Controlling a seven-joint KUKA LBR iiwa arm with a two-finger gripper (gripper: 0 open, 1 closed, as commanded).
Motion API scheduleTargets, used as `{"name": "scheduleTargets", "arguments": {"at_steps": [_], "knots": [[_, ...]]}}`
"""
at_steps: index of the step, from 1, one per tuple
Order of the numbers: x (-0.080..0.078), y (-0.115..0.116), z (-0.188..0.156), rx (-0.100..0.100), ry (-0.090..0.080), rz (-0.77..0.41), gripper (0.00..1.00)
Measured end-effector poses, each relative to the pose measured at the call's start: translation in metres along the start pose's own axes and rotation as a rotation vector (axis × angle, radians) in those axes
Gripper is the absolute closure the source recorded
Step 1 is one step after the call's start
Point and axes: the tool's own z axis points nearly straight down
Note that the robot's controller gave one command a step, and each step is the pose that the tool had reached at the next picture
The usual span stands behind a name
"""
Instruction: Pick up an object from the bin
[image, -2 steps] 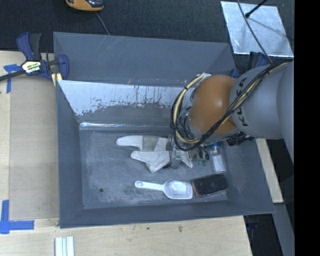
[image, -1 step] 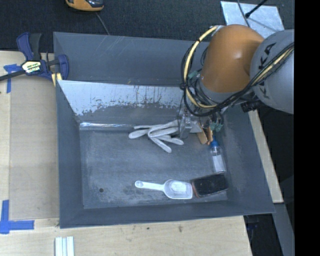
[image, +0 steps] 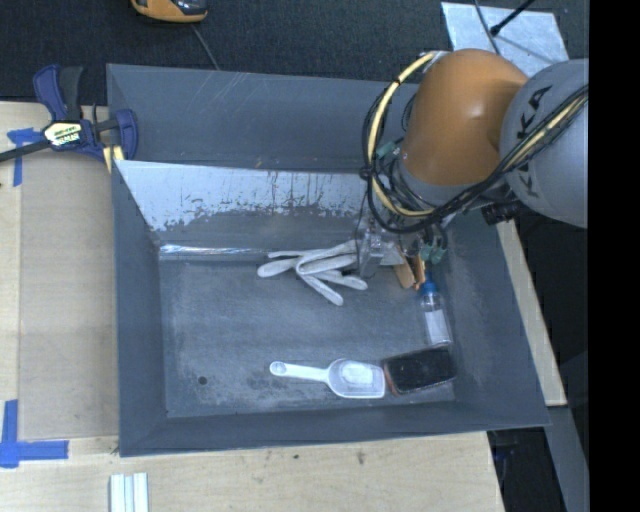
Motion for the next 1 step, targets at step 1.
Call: {"name": "scheduleTargets", "arguments": {"at_steps": [1], "knots": [[-0.0029,-0.0097,-0.0406,0.001,0.002,-0.018,1.00]]}}
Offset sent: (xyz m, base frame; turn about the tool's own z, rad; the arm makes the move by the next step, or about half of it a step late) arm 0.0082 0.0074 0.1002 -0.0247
